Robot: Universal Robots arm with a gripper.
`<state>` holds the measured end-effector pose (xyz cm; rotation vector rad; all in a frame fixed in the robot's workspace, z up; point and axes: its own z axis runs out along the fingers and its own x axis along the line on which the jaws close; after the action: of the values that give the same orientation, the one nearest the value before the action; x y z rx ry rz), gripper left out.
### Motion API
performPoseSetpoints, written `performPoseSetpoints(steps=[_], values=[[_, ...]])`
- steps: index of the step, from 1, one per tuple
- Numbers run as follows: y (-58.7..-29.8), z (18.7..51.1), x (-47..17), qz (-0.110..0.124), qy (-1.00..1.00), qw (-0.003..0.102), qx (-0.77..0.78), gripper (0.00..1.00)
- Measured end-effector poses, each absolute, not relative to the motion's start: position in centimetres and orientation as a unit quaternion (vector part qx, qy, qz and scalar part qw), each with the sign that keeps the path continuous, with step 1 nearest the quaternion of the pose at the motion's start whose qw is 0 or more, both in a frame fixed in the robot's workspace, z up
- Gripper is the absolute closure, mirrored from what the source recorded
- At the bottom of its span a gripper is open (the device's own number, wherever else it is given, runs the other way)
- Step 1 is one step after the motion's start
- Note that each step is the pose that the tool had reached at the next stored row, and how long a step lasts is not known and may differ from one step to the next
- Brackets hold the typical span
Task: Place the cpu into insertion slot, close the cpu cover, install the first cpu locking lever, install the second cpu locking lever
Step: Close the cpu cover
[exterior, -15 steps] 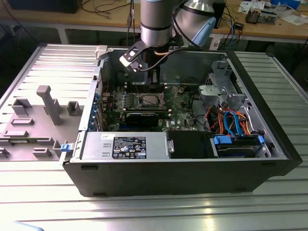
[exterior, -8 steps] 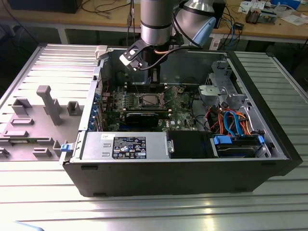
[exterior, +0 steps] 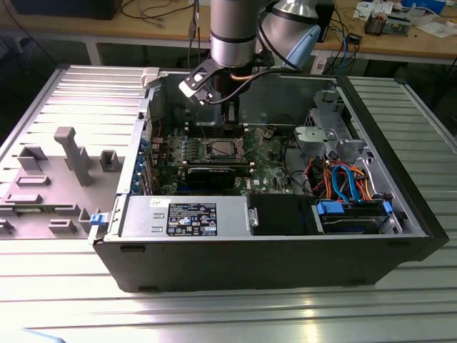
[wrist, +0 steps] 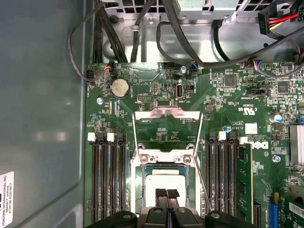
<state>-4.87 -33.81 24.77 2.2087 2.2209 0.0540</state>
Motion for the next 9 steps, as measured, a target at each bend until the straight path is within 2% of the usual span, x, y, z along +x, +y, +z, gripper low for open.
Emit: performPoseSetpoints(steps=[9], values=[[-33.81,24.77,-4.50,0.017,0.709,0.004,0.705,0.89]])
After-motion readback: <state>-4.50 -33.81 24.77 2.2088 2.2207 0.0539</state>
